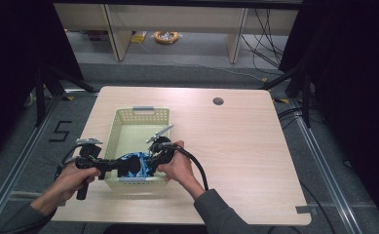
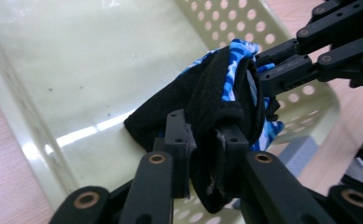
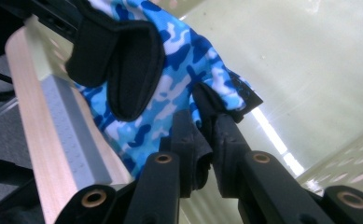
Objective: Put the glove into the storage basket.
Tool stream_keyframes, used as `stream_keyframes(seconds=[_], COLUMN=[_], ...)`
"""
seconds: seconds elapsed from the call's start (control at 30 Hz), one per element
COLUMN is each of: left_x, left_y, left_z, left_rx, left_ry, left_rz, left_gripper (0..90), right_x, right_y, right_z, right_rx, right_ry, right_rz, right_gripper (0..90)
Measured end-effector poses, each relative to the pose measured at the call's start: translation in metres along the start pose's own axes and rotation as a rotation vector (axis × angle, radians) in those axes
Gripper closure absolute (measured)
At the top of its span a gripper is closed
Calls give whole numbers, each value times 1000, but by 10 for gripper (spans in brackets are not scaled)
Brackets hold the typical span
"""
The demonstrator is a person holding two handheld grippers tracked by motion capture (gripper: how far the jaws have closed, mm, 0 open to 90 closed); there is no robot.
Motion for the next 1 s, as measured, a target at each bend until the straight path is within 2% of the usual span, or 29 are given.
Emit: stream_keyframes(seconds=[0.03, 0.17, 0.33, 0.4, 0.43, 0.47, 0.5, 0.53, 0.57, 0.63, 0.7, 0.73, 0.83, 0.87, 0.93, 0.97, 1.0], left_x=[0, 3, 5, 6, 5, 5, 5, 6, 6, 7, 7, 7, 7, 7, 7, 7, 6], left_y=[0, -3, -8, -11, -11, -12, -12, -13, -15, -15, -17, -15, -15, -16, -15, -15, -14], left_z=[2, 5, 5, 5, 5, 5, 5, 4, 4, 3, 4, 1, -3, -4, -8, -10, -12], left_rx=[7, 33, 55, 76, 74, 76, 74, 83, 85, 90, 83, 86, 70, 70, 57, 53, 52], left_ry=[4, -12, -1, 5, -12, -14, -11, -10, -5, -7, 22, -5, 4, 14, 5, 11, 10], left_rz=[14, 7, 3, 0, -14, -17, -15, -27, -34, -41, -16, -44, -43, -40, -46, -44, -48], left_gripper=[722, 653, 601, 598, 593, 589, 585, 579, 577, 575, 569, 565, 562, 556, 527, 514, 513], right_x=[0, 0, -1, -2, -3, -4, -5, -5, -5, -5, -5, -5, -6, -6, -5, -5, -5], right_y=[1, 2, 3, 3, 4, 3, 3, 4, 4, 4, 5, 6, 6, 6, 7, 7, 6], right_z=[0, 0, 0, -1, -2, 0, -1, -3, -2, -3, -4, -4, -4, -3, -6, -5, -3], right_rx=[-6, -7, -13, -16, -7, -3, -2, -21, -19, -20, -19, -22, -21, -19, -17, -19, -19], right_ry=[-1, 6, 2, 20, 18, 71, 56, 38, 64, 64, 64, 70, 62, 77, 41, 40, 68], right_rz=[10, 16, 23, 25, 23, 40, 35, 26, 35, 34, 35, 38, 38, 44, 30, 31, 42], right_gripper=[812, 812, 810, 810, 810, 809, 809, 809, 808, 809, 808, 808, 807, 805, 803, 800, 798])
Point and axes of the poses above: each handheld gripper's, and its own axes: y roughly forward along the jaws, x roughly out of its top, z roughly to its left, the point moved 2 cm from there along y, roughly forward along the jaws, and after that the axes turned 6 degrees about -z, right-handed, at the moved point
